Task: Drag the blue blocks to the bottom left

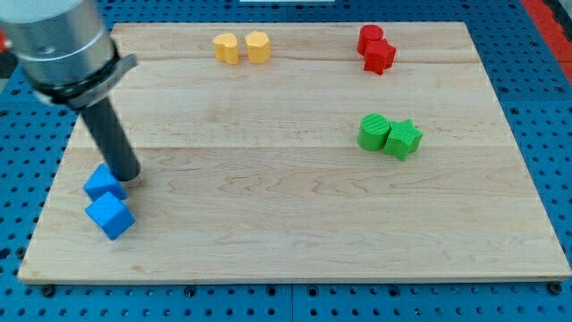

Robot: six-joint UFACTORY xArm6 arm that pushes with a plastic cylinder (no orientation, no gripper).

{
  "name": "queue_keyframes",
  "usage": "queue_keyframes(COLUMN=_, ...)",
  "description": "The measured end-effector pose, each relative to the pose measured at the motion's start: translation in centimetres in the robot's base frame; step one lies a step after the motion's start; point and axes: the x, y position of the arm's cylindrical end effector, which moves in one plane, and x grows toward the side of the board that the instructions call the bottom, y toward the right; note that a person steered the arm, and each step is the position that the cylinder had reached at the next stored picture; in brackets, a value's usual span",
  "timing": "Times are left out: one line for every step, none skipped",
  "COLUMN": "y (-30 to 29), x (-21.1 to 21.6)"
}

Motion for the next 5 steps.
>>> queue_keyframes(y=-2.0, x=-1.4)
queue_keyframes(y=-1.8, x=-3.0)
queue_keyframes(y=-1.8, x=-4.3)
queue_keyframes(y=-1.7, x=-4.9)
queue_keyframes(y=-1.7, x=-4.9)
